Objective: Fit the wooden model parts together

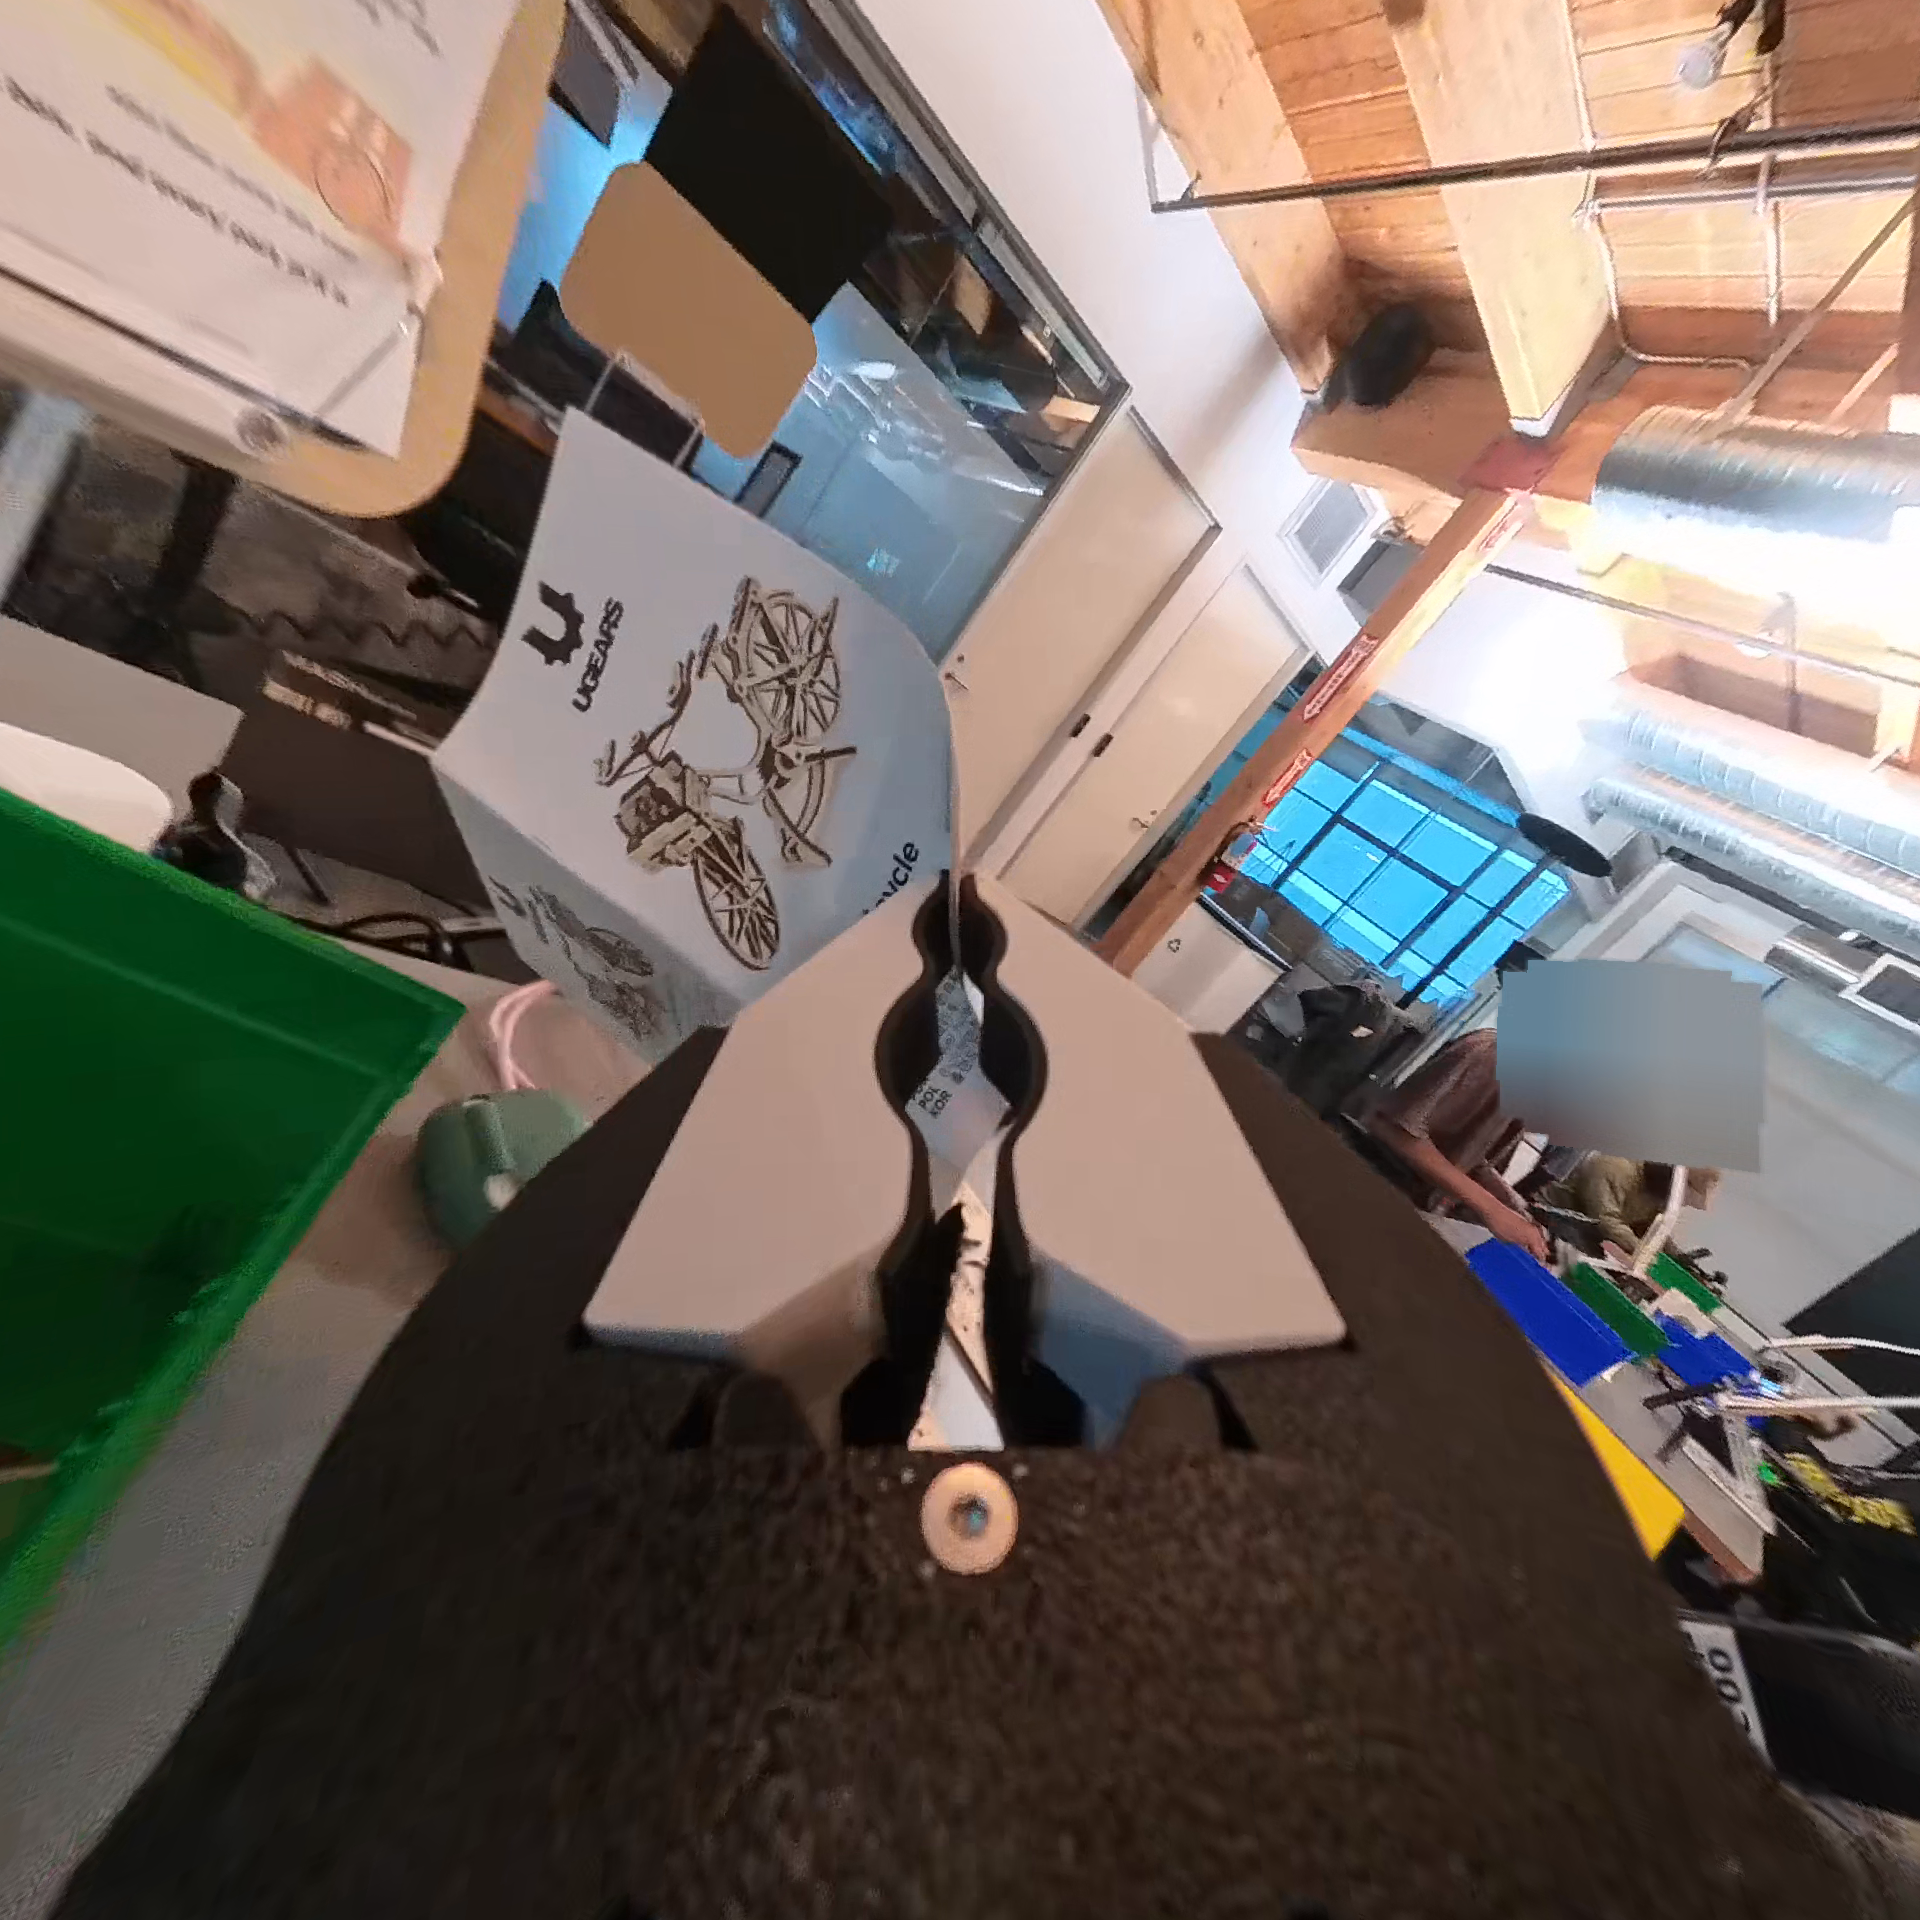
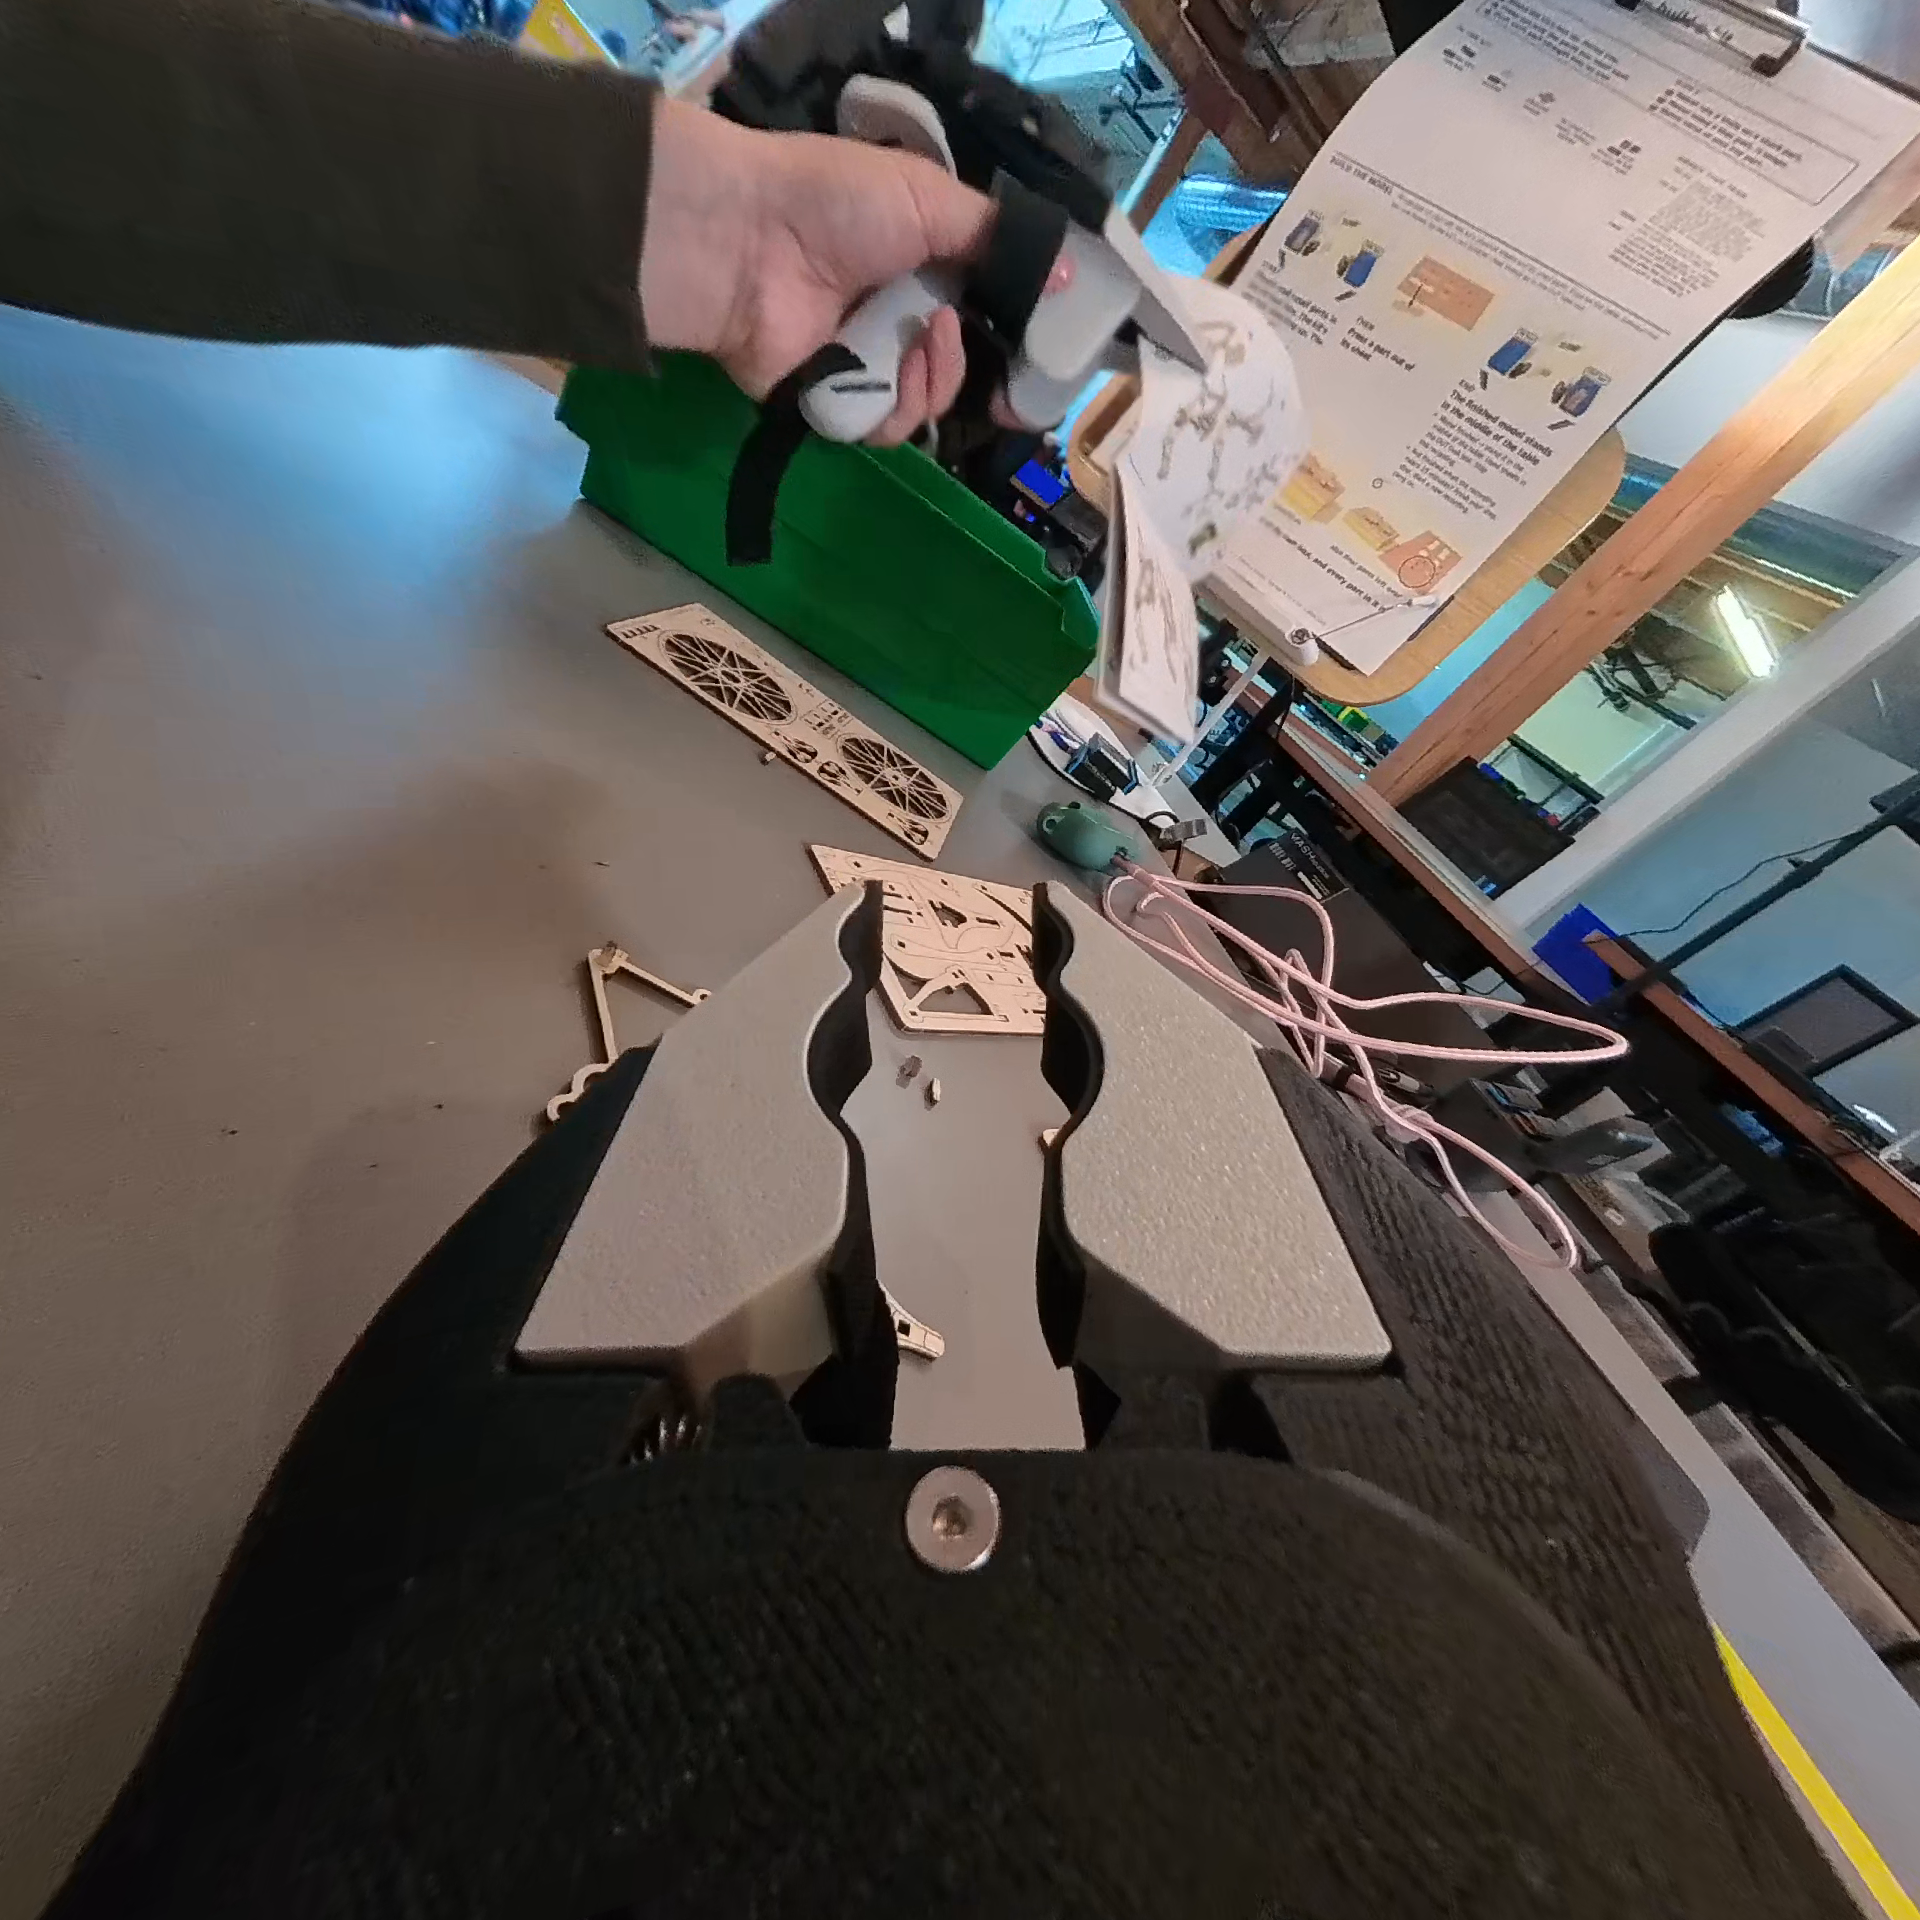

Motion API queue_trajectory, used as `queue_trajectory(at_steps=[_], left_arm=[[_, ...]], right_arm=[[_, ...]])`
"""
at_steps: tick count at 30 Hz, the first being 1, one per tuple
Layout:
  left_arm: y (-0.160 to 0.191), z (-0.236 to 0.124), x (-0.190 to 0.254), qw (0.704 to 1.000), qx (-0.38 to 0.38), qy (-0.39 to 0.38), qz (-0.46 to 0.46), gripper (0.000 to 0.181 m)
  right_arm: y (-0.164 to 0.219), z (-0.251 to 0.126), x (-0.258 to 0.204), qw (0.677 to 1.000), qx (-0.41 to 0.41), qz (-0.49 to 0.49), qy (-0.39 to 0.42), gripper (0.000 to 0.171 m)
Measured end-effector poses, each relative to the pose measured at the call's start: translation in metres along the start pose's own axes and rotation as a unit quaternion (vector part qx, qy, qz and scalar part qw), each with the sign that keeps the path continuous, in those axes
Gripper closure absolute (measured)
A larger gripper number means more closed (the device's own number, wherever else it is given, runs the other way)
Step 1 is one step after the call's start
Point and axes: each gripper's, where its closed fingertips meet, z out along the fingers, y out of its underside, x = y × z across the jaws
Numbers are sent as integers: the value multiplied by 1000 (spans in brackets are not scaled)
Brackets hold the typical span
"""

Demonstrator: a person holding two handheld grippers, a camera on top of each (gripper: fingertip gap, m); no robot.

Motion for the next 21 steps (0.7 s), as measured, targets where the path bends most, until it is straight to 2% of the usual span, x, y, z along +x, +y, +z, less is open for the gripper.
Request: queue_trajectory(at_steps=[1,5,10,16,21], left_arm=[[5,6,1,1000,-4,11,-10,181],[15,26,7,996,-6,62,-65,181],[39,43,-25,996,-46,11,-78,181],[70,45,-56,992,-101,-80,9,181],[80,36,-71,982,-138,-115,49,181]], right_arm=[[0,0,0,1000,1,1,0,144],[-1,0,0,1000,2,4,-1,144],[-1,-1,0,1000,5,7,-1,144],[0,-1,2,1000,5,13,1,144],[0,-1,3,1000,4,16,1,144]])
